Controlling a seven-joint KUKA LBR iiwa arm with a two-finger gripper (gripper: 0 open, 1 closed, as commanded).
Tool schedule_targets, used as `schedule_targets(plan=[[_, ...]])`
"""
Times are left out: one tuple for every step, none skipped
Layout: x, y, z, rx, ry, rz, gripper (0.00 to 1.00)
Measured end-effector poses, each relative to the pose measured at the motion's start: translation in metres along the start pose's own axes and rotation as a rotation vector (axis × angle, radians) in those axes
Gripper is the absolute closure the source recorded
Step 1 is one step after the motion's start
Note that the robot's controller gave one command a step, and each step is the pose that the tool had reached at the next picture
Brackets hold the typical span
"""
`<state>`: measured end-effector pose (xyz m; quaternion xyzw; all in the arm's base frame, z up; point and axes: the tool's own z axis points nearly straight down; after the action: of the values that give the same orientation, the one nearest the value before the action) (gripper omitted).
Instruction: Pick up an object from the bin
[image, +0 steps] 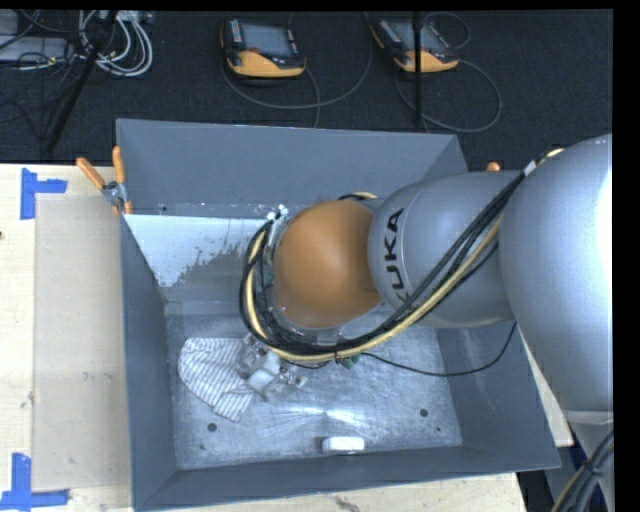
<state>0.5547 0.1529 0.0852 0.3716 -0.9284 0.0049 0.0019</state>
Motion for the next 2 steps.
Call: schedule_targets(plan=[[-0.001,0.003,-0.017,-0.007,-0.010,0.001,1.00],[-0.001,0.003,-0.037,-0.007,-0.010,-0.001,1.00]])
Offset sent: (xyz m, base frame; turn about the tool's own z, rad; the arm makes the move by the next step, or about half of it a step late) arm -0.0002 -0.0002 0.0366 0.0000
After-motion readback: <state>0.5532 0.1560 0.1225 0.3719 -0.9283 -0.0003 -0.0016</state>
